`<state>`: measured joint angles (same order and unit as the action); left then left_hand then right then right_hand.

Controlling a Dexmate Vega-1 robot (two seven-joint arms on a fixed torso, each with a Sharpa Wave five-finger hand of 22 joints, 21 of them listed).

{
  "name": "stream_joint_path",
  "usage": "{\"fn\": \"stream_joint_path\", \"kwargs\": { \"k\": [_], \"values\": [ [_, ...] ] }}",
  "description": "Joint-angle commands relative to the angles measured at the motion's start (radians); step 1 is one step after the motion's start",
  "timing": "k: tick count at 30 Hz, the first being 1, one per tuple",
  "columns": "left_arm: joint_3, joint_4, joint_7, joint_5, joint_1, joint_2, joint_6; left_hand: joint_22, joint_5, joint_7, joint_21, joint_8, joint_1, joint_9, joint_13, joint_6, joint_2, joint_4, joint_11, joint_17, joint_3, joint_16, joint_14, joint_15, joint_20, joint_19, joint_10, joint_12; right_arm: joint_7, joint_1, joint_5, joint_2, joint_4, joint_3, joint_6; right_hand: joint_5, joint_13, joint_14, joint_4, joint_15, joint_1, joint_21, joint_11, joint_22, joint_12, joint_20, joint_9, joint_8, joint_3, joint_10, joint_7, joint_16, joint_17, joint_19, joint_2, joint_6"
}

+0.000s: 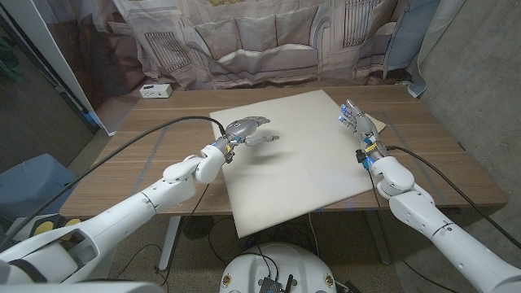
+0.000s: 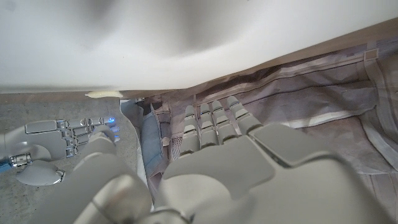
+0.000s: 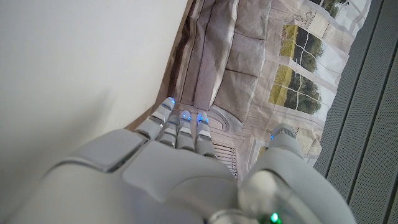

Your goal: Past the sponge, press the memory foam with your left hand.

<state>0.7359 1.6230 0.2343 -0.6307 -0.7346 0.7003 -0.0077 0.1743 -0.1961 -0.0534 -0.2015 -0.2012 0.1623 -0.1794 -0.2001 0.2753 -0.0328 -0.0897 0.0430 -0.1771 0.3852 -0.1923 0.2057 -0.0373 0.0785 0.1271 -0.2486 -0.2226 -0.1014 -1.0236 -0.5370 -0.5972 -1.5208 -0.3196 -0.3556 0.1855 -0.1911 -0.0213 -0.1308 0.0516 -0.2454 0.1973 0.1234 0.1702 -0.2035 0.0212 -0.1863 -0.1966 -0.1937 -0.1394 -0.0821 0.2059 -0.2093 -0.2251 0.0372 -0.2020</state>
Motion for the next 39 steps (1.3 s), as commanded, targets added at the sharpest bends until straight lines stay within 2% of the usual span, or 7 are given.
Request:
{"fn": "stream_joint_path", "kwargs": {
  "k": [1,10,16,39],
  "values": [
    [0.026,-0.024,-0.028,0.009,0.016,-0.007,0.008,0.005,0.003,0.002,-0.002,-0.002,0.005,-0.002,-0.002,0.009,0.006,-0.005,0.0,-0.002,-0.001,-0.004,0.007,-0.001,0.007,0.003,-0.015,-0.01,0.007,0.014,-0.004,0.008,0.016,-0.006,-0.001,-0.001,-0.002,-0.003,-0.002,0.009,-0.002,-0.004,-0.001,0.001,-0.002,-0.003,-0.002,-0.006,0.0,-0.006,0.002,0.005,-0.003,-0.006,0.003,-0.005],
    [0.039,-0.038,-0.048,0.026,0.026,-0.01,-0.007,0.005,0.004,0.003,-0.003,0.002,0.006,-0.002,-0.002,0.004,0.009,-0.005,0.001,-0.002,0.0,-0.002,0.005,-0.005,0.007,0.008,-0.014,-0.008,0.009,0.011,-0.005,0.0,0.006,-0.008,0.01,-0.001,-0.002,-0.005,-0.002,0.009,-0.003,-0.004,-0.001,0.001,-0.003,-0.004,-0.002,-0.005,0.0,-0.009,0.003,0.006,-0.003,-0.006,0.003,-0.005],
    [0.046,-0.045,-0.053,0.022,0.034,-0.013,-0.003,0.006,0.004,0.01,-0.01,0.007,0.007,-0.002,-0.002,-0.006,0.013,-0.006,0.003,-0.002,0.001,0.0,0.004,-0.01,0.026,0.029,-0.007,-0.004,0.006,0.015,-0.003,-0.003,-0.003,-0.013,0.025,-0.001,-0.002,-0.005,-0.003,0.009,-0.004,-0.004,-0.001,0.001,-0.002,-0.006,-0.002,-0.005,-0.001,-0.009,0.002,0.006,-0.003,-0.007,0.004,-0.004],
    [0.07,-0.074,-0.066,0.025,0.047,-0.026,-0.002,0.007,0.005,0.014,-0.006,0.01,0.008,-0.002,-0.002,-0.01,0.018,-0.008,0.003,-0.002,0.002,0.002,0.002,-0.012,0.027,0.025,-0.003,-0.001,-0.016,-0.011,-0.002,-0.012,-0.026,-0.002,0.031,-0.001,-0.002,-0.007,-0.005,0.011,-0.011,-0.004,-0.001,0.001,-0.002,-0.01,-0.002,-0.004,-0.003,-0.012,0.004,0.005,-0.002,-0.008,0.008,-0.006]
  ]
}}
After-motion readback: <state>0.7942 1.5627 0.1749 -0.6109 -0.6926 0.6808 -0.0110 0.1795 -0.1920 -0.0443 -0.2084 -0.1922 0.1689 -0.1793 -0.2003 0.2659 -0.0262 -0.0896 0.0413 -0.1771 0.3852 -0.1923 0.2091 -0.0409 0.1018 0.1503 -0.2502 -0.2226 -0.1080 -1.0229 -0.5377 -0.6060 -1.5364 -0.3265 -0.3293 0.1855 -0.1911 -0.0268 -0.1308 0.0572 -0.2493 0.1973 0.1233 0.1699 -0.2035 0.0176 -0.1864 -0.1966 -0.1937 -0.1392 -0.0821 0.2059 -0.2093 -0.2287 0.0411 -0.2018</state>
